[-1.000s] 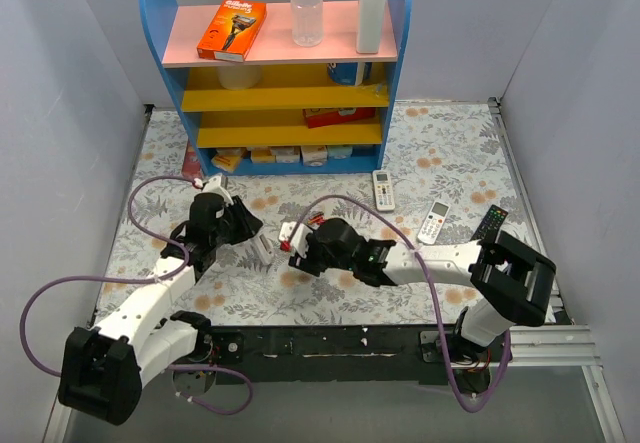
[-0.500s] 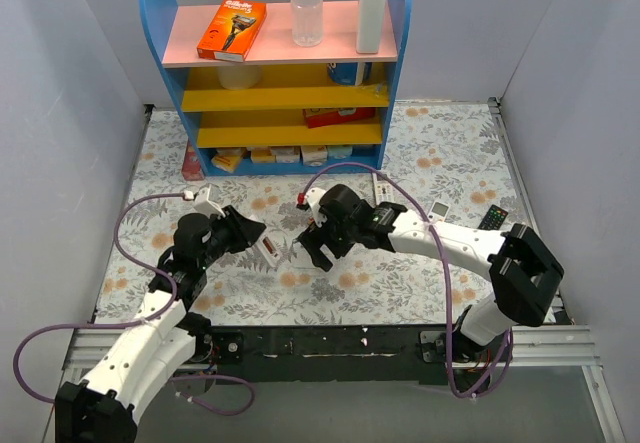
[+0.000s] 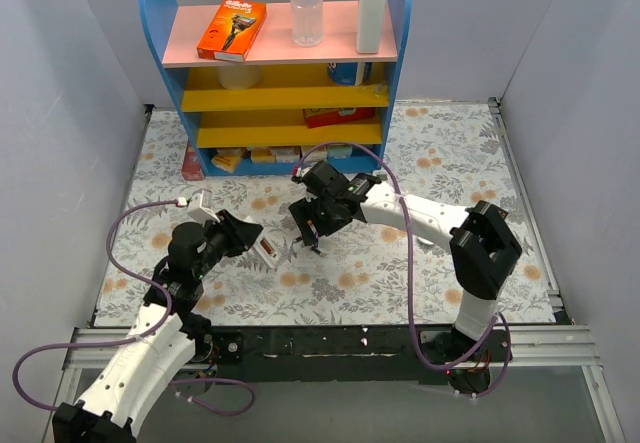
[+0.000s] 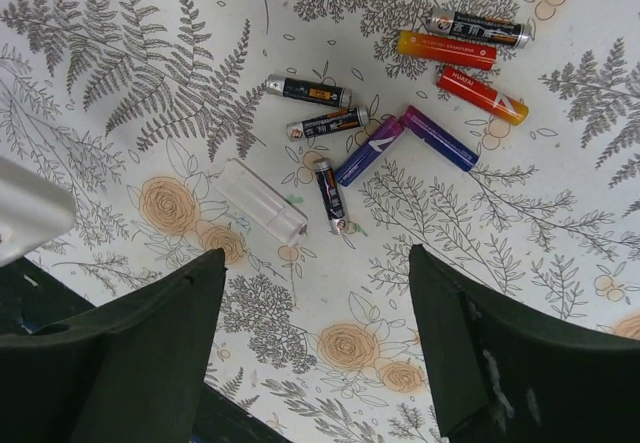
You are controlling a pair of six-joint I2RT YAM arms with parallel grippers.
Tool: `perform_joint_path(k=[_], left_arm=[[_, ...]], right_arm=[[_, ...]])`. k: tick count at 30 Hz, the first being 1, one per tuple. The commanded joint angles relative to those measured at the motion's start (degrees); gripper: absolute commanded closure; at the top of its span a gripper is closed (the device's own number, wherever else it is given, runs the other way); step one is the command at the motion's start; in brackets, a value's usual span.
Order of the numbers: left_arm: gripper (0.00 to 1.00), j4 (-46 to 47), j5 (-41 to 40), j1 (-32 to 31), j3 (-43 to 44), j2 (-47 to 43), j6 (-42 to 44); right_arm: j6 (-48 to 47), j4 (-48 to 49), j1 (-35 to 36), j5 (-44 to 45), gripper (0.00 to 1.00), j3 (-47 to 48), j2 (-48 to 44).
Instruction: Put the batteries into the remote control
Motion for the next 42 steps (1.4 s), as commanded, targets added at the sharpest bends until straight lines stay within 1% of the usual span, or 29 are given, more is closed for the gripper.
perform_joint_path(k=[1,2,4,5,7,8,9,10,13,14,17,18,19,21,28,29,33,35,37,38,41,42], left_arm=[[1.0,-0.6,-4.0,-1.7,0.8,-2.0,0.4],[1.0,-0.5,-4.7,-2.0,0.5,-2.2,0.0],[1.0,-0.5,-5.2,-2.5,-0.3,-2.9,-1.0],[1.0,-0.8,-5.7,-2.7,-0.4,-3.0,-1.2],[1.0,-0.8,-6.2,-3.0,-0.4,-3.2,-1.3],[1.0,-0.8,-6.5,-3.2,-0.5,-3.3,-1.4],[1.0,-0.8,-6.5,-3.2,-0.6,-3.3,-1.4],[1.0,-0.9,-6.6,-3.4,-0.6,-3.3,-1.5],[1.0,-0.9,-6.5,-3.9,-0.8,-3.3,-1.6],[1.0,-0.9,-6.4,-3.9,-1.0,-3.3,-1.6],[1.0,-1.0,-6.3,-4.0,-1.0,-3.3,-1.7],[1.0,-1.0,-6.3,-4.0,-1.0,-3.3,-1.7],[1.0,-1.0,-6.3,-4.0,-1.0,-3.3,-1.7],[1.0,-1.1,-6.2,-4.1,-1.0,-3.3,-1.7],[1.0,-1.0,-6.2,-4.4,-1.0,-3.0,-1.7],[1.0,-1.0,-6.2,-4.4,-1.0,-3.0,-1.7],[1.0,-0.8,-6.2,-4.4,-1.0,-2.9,-1.7],[1.0,-1.0,-6.2,-4.5,-1.0,-2.8,-1.6],[1.0,-0.9,-6.3,-4.5,-1.0,-2.8,-1.6],[1.0,-1.0,-6.2,-4.5,-1.0,-2.7,-1.6],[1.0,-0.8,-6.3,-4.6,-1.0,-2.7,-1.6],[1.0,-0.8,-6.4,-4.6,-1.0,-2.4,-1.6]], right_arm=[[3.6,-2.7,0.1,0.0,0.23,3.7,3.0],[3.7,-2.8,0.1,0.1,0.26,3.7,4.1],[3.8,-3.0,0.2,0.0,0.29,3.7,4.9],[3.8,-3.0,0.3,-1.7,0.32,3.6,5.6],[3.7,-2.7,0.3,-2.4,0.33,3.5,6.2],[3.7,-2.6,0.4,-3.0,0.36,3.6,6.9],[3.7,-2.6,0.5,-3.2,0.37,3.7,7.3],[3.7,-2.5,0.6,-3.3,0.4,3.8,7.6],[3.7,-2.5,1.0,-3.2,0.41,3.9,8.6],[3.6,-2.4,1.1,-2.8,0.44,3.8,8.9],[3.1,-2.3,1.2,-2.2,0.46,3.6,9.6],[3.0,-2.2,1.2,-2.0,0.5,3.4,9.8],[2.8,-2.1,1.3,-1.8,0.51,3.3,10.0],[2.3,-2.0,1.3,-1.2,0.58,3.4,10.5],[0.5,-2.4,2.0,1.1,0.6,3.3,12.5],[0.1,-2.4,2.1,1.7,0.63,3.2,12.8],[-0.5,-2.6,2.6,3.1,0.65,3.0,13.4],[-0.8,-2.9,2.8,3.8,0.73,3.0,13.5],[-1.2,-3.1,3.3,4.4,0.78,2.8,13.0],[-1.5,-3.6,3.4,4.6,0.85,2.6,12.7],[-1.8,-4.8,3.6,4.8,0.91,1.1,10.4],[-1.6,-5.2,3.5,4.7,0.92,-1.2,9.6]])
